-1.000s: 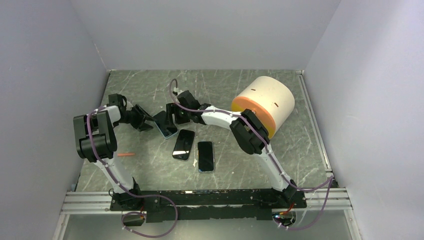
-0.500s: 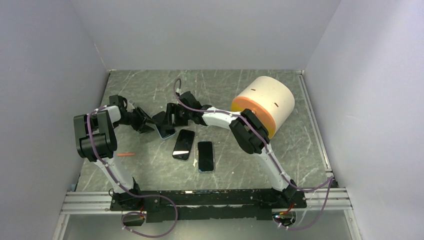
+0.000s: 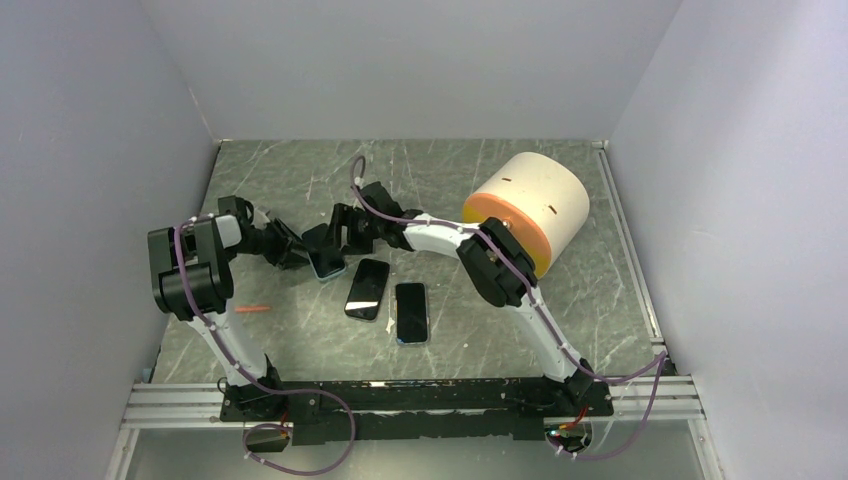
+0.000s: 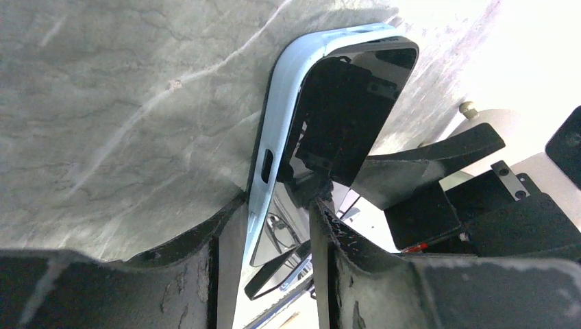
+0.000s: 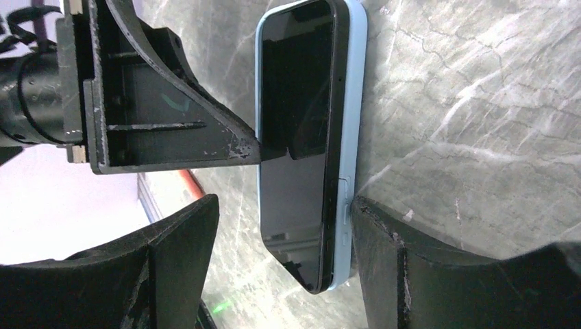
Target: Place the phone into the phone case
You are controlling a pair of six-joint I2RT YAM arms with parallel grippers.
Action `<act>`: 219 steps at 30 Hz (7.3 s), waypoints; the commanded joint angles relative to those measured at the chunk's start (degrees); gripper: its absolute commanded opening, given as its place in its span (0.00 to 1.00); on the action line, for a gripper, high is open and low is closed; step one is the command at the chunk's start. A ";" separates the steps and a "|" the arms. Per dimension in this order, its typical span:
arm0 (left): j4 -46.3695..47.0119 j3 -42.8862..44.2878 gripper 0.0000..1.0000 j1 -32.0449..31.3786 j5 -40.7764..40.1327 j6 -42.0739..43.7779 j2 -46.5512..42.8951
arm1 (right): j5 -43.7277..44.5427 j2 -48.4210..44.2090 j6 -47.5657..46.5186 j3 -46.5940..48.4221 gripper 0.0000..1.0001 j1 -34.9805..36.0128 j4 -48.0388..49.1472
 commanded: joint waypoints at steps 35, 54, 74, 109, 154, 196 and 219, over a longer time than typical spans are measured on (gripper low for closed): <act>-1.32 -2.60 0.48 -0.69 2.88 1.64 -3.22 | -11.11 -2.08 20.45 -5.89 0.73 0.90 23.88; -0.55 -4.56 0.54 -0.94 4.51 1.60 -4.94 | -12.35 -0.80 22.77 -4.18 0.69 1.77 24.18; -0.93 -6.02 0.53 -0.91 4.44 1.95 -6.29 | -14.46 1.88 22.89 -0.22 0.58 2.52 19.03; -3.11 -6.31 0.42 -0.21 1.24 3.25 -5.91 | -13.69 -6.20 18.98 -7.40 0.42 1.92 23.61; -3.52 -5.68 0.44 -0.07 -0.39 3.53 -5.13 | -12.30 -9.06 15.72 -9.03 0.28 1.11 21.08; -1.02 -2.94 0.45 -0.83 2.10 0.54 -5.61 | -1.14 -8.61 -6.55 2.99 0.44 4.06 -11.03; 0.08 -3.74 0.45 -1.76 1.72 0.27 -4.10 | 3.19 -6.07 -11.05 8.09 0.01 5.20 -19.10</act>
